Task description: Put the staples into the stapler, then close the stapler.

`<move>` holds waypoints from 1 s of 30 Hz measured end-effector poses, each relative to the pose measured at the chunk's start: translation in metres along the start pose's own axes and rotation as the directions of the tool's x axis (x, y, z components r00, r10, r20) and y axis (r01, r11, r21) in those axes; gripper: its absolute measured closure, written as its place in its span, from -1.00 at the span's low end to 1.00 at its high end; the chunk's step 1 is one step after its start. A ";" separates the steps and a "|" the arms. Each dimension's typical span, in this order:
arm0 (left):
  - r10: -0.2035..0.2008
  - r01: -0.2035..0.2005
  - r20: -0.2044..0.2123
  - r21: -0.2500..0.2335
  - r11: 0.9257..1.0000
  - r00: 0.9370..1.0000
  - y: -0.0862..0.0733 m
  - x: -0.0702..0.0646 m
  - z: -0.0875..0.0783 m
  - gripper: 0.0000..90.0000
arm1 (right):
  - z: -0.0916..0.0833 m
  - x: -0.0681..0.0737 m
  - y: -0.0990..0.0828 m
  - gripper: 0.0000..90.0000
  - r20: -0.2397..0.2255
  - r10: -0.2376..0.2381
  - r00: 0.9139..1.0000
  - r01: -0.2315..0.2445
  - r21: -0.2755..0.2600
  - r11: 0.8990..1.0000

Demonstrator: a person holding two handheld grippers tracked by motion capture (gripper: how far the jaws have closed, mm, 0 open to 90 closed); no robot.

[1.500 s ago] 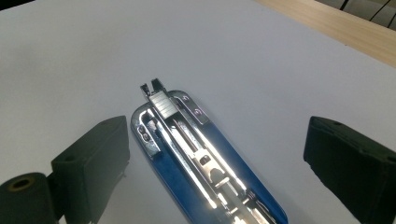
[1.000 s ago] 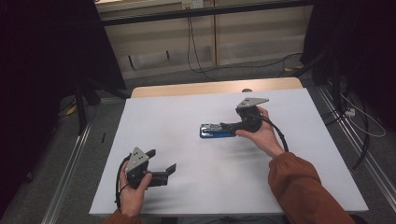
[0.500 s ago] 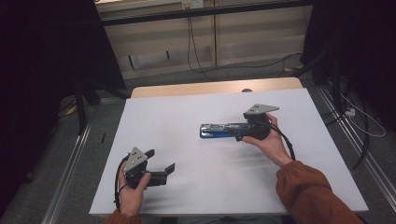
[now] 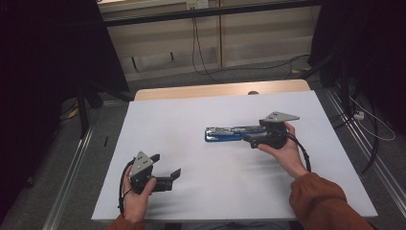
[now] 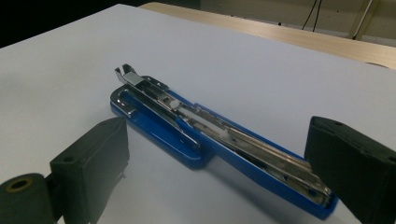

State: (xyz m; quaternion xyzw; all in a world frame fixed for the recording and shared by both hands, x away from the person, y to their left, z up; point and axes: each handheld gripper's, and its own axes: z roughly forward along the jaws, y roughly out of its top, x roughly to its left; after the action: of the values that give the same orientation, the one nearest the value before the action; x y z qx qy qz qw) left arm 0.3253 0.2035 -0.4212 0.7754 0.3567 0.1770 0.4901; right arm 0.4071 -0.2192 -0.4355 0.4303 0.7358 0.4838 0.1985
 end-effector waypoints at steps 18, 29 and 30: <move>-0.014 0.014 0.018 0.007 1.000 1.000 0.004 -0.001 0.011 -0.89 | -0.028 -0.002 -0.015 -0.71 0.032 -0.012 0.999 0.012 0.004 1.000; -0.011 0.010 0.063 0.012 1.000 0.998 0.018 -0.008 0.030 -0.79 | -0.033 -0.007 -0.020 -0.61 0.046 0.012 0.999 -0.012 0.010 1.000; 0.004 -0.005 0.053 0.006 1.000 0.999 0.019 -0.008 0.032 -0.79 | -0.033 -0.007 -0.020 -0.60 0.051 0.013 0.999 -0.013 0.007 1.000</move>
State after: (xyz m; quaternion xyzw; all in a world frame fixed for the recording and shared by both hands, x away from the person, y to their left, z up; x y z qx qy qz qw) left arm 0.3473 0.1719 -0.4184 0.7821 0.3424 0.1564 0.4966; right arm 0.3785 -0.2460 -0.4385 0.4481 0.7296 0.4710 0.2124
